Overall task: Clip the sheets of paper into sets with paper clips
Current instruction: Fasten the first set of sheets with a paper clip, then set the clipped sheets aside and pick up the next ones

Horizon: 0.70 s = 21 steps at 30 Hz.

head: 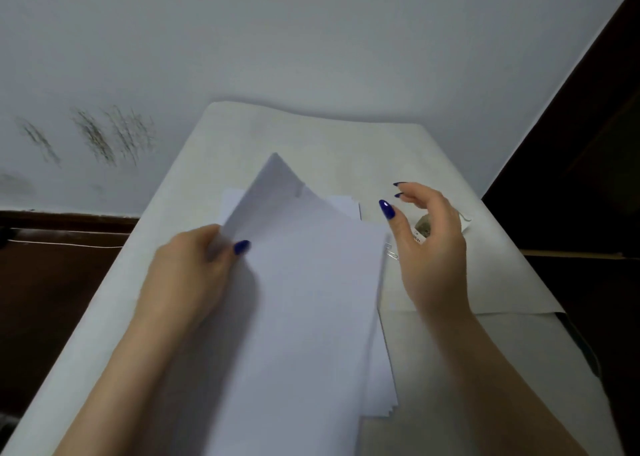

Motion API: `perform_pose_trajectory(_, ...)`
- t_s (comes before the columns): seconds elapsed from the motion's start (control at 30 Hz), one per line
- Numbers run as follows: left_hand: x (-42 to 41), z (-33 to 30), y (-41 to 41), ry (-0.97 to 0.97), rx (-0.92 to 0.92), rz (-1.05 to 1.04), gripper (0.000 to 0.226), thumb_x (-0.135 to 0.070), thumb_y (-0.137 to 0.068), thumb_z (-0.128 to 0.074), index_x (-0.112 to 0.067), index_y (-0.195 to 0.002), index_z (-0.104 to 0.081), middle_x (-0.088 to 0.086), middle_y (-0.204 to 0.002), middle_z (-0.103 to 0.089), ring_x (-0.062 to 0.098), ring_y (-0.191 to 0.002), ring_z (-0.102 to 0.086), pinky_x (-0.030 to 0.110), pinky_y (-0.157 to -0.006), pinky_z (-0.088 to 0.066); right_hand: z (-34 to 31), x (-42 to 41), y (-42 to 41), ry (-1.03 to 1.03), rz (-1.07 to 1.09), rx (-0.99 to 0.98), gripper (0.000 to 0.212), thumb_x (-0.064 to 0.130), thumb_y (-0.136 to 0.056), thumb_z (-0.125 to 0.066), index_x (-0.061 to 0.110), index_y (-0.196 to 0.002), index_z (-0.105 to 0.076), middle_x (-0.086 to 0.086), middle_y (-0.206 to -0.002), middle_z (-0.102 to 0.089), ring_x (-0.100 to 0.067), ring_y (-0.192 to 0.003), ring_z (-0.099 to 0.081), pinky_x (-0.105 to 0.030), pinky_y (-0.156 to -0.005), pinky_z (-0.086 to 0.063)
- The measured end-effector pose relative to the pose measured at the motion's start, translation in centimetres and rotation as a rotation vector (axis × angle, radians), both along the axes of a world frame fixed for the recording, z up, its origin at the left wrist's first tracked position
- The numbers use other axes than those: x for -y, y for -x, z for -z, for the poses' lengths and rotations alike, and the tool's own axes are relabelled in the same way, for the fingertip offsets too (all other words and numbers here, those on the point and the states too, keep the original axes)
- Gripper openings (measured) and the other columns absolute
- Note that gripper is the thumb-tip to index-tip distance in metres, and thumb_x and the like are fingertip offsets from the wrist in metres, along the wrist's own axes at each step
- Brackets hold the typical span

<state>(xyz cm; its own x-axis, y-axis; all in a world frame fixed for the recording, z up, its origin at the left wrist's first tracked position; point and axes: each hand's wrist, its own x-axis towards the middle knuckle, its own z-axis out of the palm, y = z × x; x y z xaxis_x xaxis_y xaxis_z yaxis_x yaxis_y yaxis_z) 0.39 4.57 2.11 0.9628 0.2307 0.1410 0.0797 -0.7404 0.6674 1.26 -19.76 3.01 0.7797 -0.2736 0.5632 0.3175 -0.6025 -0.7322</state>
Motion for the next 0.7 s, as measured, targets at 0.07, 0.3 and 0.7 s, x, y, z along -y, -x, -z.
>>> perform_pose_trajectory(0.07, -1.5, 0.1, 0.0, -0.112, -0.009, -0.158, 0.034, -0.039, -0.089, -0.058, -0.010, -0.073, -0.055, -0.002, -0.059, -0.048, 0.031, -0.064, -0.047, 0.031, -0.051, -0.032, 0.4, 0.4, -0.2, -0.042, 0.023, -0.049, 0.018, 0.021, -0.092, -0.059, 0.018, -0.110, -0.063, 0.003, -0.104, -0.064, -0.014, -0.098, -0.058, -0.022, -0.089, -0.045)
perform_pose_trajectory(0.3, -5.1, 0.7, -0.3, -0.172, -0.123, -0.454, 0.017, -0.024, -0.096, -0.046, -0.013, -0.101, -0.058, 0.018, -0.091, -0.058, 0.040, -0.084, -0.054, 0.044, -0.069, -0.039, 2.1, 0.6, -0.6, -0.030, 0.012, -0.420, 0.015, 0.012, -0.091, -0.054, 0.012, -0.085, -0.068, -0.006, -0.081, -0.071, -0.026, -0.077, -0.064, -0.013, -0.057, -0.042)
perform_pose_trajectory(0.7, 0.4, 1.5, -0.4, -0.062, -0.038, 0.067, 0.078, -0.061, -0.085, -0.043, -0.025, -0.152, -0.026, 0.002, -0.164, -0.010, 0.020, -0.151, -0.003, 0.049, -0.118, -0.006, 2.8, -0.4, 0.0, -0.054, -0.012, -0.498, 0.022, 0.004, -0.089, -0.044, -0.008, -0.095, -0.060, -0.029, -0.098, -0.065, -0.039, -0.102, -0.059, -0.035, -0.076, -0.049)
